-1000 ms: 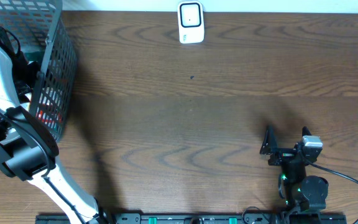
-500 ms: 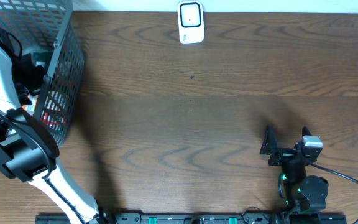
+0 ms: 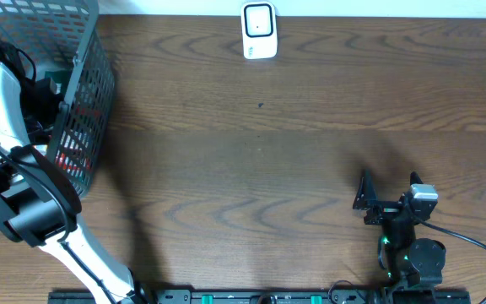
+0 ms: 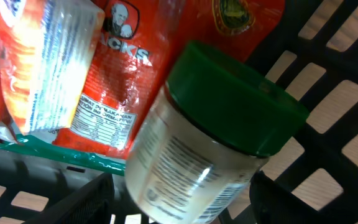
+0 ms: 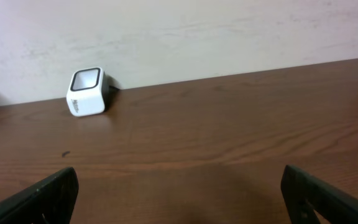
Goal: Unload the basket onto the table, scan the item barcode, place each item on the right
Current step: 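Lower the left gripper into the basket and grasp the green-lidded jar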
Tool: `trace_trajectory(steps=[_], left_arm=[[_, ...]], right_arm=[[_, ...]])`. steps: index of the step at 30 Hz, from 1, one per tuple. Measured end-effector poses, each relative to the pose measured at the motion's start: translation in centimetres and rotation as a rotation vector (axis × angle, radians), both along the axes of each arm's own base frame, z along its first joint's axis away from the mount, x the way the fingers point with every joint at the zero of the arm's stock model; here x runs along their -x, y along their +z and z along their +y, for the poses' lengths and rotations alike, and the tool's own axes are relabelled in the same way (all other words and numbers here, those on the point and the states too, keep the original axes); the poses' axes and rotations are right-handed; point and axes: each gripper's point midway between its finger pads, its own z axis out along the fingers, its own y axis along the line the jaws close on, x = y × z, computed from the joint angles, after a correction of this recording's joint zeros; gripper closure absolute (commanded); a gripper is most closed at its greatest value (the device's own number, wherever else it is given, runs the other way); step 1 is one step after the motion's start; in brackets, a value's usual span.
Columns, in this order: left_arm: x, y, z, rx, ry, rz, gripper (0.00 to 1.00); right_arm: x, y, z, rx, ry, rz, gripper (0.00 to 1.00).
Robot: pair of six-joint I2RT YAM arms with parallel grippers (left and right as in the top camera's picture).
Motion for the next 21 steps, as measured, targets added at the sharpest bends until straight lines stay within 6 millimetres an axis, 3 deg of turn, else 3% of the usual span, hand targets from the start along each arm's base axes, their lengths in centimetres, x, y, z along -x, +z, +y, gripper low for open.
trace_trajectory(steps=[11, 21], left_arm=[[-1.1, -0.6, 1.5, -0.015, 0.124, -0.069, 0.32], [-0.6, -0.6, 2.1, -0.004, 0.214, -0.061, 0.31]], right_arm=[[0.0, 0.0, 0.0, 0.0, 0.0, 0.0, 0.01], [0.0, 0.0, 0.0, 0.0, 0.0, 0.0, 0.01]])
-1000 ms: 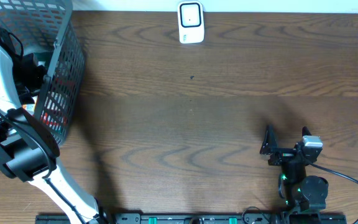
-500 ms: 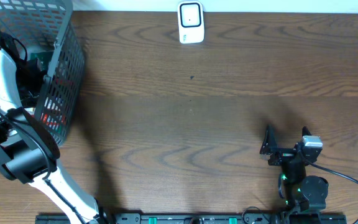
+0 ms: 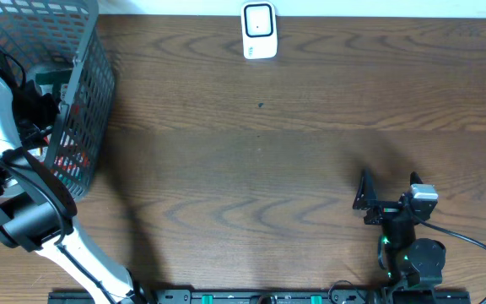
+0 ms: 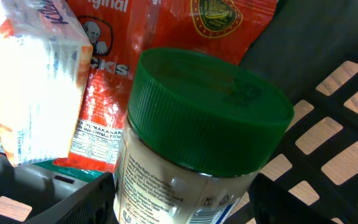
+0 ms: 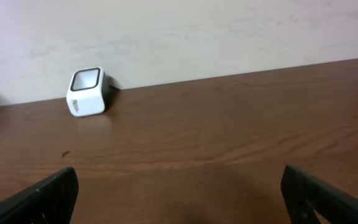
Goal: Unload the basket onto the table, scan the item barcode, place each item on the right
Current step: 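Lower the left gripper into the basket and grasp the green-lidded jar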
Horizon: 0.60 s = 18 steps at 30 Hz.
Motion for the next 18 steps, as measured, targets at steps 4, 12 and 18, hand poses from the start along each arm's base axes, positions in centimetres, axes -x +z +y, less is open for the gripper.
trace_trajectory(steps=[4, 12, 18], left_arm=[[0.0, -0.6, -0.1, 0.001, 0.006, 0.001, 0.3], [0.3, -2.5, -0.5, 0.01, 0.003, 0.008, 0.27], [0.3, -2.5, -0.5, 0.008, 0.004, 0.006, 0.28]], right_arm=[[0.0, 0.0, 0.0, 0.0, 0.0, 0.0, 0.01], [0.0, 0.0, 0.0, 0.0, 0.0, 0.0, 0.01], [0.0, 0.0, 0.0, 0.0, 0.0, 0.0, 0.01]])
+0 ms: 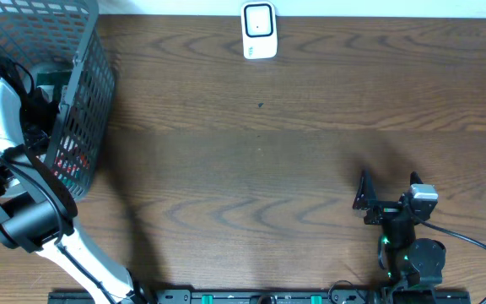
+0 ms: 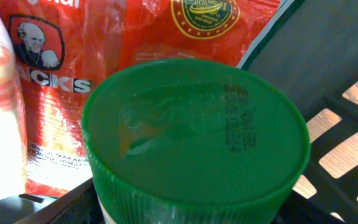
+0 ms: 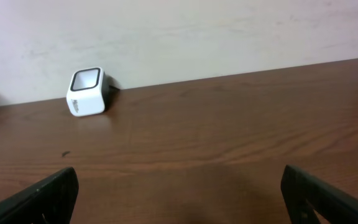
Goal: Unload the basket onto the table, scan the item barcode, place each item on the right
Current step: 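Lower the left gripper into the basket and grasp the green-lidded jar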
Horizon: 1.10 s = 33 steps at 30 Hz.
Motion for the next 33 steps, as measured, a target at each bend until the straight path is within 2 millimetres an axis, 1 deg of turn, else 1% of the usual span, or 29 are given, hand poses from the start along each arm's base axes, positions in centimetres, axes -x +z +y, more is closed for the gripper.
trace_trajectory(steps=[7, 9, 11, 13, 16, 21, 25, 28, 29, 32, 33], left_arm=[[0.8, 0.1, -0.3, 0.009, 0.009, 0.033, 0.27], [0.9, 0.3, -0.2, 0.005, 0.022, 0.034, 0.24], [1.1, 0.5, -0.2, 0.001, 0.033, 0.041, 0.16], [1.2, 0.8, -0.1, -0.004, 0.045, 0.04, 0.15], [1.2, 0.8, 0.0, -0.015, 0.054, 0.036, 0.16], [1.3, 0.0, -0.2, -0.012, 0.068, 0.033, 0.2], [1.6, -0.4, -0.4, -0.006, 0.075, 0.045, 0.27], [1.6, -0.5, -0.3, -0.008, 0.076, 0.043, 0.28], [1.6, -0.5, -0.3, -0.008, 0.076, 0.044, 0.27], [1.7, -0.5, -0.4, -0.006, 0.076, 0.048, 0.18], [1.8, -0.5, -0.4, -0.006, 0.075, 0.055, 0.16]], right_arm=[[0.0, 0.0, 0.0, 0.0, 0.0, 0.0, 0.01], [0.0, 0.0, 0.0, 0.0, 0.0, 0.0, 0.01], [0.0, 0.0, 0.0, 0.0, 0.0, 0.0, 0.01], [0.0, 0.0, 0.0, 0.0, 0.0, 0.0, 0.01], [0.0, 0.0, 0.0, 0.0, 0.0, 0.0, 0.01], [0.0, 0.0, 0.0, 0.0, 0.0, 0.0, 0.01], [0.0, 0.0, 0.0, 0.0, 0.0, 0.0, 0.01], [0.0, 0.0, 0.0, 0.0, 0.0, 0.0, 0.01], [0.0, 0.0, 0.0, 0.0, 0.0, 0.0, 0.01], [0.0, 0.0, 0.0, 0.0, 0.0, 0.0, 0.01], [0.0, 0.0, 0.0, 0.0, 0.0, 0.0, 0.01]])
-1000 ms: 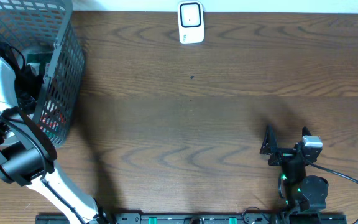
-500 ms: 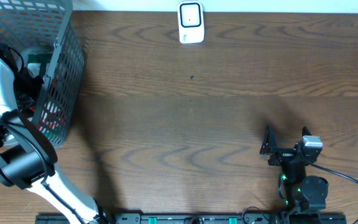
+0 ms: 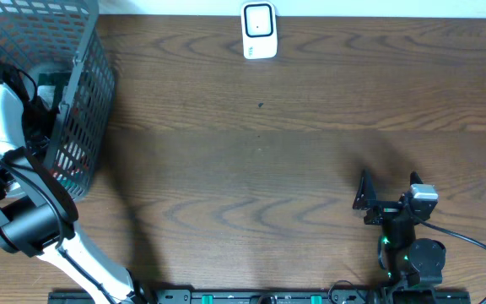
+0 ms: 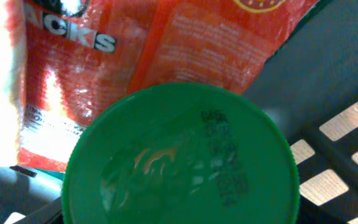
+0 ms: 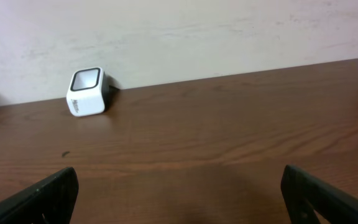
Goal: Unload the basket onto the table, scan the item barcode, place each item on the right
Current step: 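Lower the left gripper into the basket and grasp the green-lidded jar, then lift the jar out and carry it toward the white scanner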
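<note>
A jar with a green lid (image 4: 179, 158) fills the lower half of the left wrist view, lid facing the camera, with a printed date code on it. Behind it lies a red snack bag (image 4: 185, 50). The lid hides my left gripper's fingertips, so their grip does not show. Overhead, my left arm (image 3: 2, 110) reaches down into the grey mesh basket (image 3: 83, 101) at the table's left end. The white scanner (image 3: 259, 30) stands at the far edge, also the white scanner (image 5: 86, 92). My right gripper (image 5: 179, 193) rests open and empty near the front right.
The basket's dark slatted floor (image 4: 347, 124) shows beside the jar. A pale wrapped packet lies at the left of the bag. Brown wood table (image 3: 260, 169) stretches between the basket and the right arm. A wall rises behind the scanner.
The green lid now sits lower and larger in the left wrist view, and the camera has come nearer to it. The jar's side no longer shows. The right arm is unchanged.
The jar first lay tilted with its label side showing between my left gripper's open fingers in the basket. Then its lid turned toward the camera, then faced it squarely, and now fills the lower view. The right arm stayed still throughout.
</note>
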Tool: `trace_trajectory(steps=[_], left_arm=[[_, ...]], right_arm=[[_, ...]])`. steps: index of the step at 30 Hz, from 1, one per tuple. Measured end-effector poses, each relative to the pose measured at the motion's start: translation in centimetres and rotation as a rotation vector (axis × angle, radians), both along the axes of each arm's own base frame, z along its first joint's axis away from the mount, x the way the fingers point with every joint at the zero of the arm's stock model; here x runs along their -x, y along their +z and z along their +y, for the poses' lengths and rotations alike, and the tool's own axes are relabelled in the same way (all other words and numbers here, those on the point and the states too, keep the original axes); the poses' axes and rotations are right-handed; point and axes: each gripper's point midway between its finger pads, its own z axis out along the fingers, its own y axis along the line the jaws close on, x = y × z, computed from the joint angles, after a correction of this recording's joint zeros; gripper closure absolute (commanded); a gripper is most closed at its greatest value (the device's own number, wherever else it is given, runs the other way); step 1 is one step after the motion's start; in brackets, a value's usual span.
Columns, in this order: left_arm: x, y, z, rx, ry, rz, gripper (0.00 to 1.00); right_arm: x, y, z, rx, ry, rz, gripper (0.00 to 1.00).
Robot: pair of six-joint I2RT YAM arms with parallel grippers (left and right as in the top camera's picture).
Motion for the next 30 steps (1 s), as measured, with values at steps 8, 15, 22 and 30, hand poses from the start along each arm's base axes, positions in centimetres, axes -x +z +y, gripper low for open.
trace_trajectory(steps=[8, 15, 22, 30], left_arm=[[0.7, 0.0, -0.2, 0.013, 0.022, 0.028, 0.27], [0.6, 0.0, -0.2, 0.012, 0.032, 0.021, 0.43], [0.4, 0.8, 0.0, -0.004, 0.033, -0.002, 0.43], [-1.5, 8.1, 1.9, -0.172, 0.046, -0.226, 0.43]], right_arm=[[0.0, 0.0, 0.0, 0.0, 0.0, 0.0, 0.01], [0.0, 0.0, 0.0, 0.0, 0.0, 0.0, 0.01], [0.0, 0.0, 0.0, 0.0, 0.0, 0.0, 0.01], [0.0, 0.0, 0.0, 0.0, 0.0, 0.0, 0.01]])
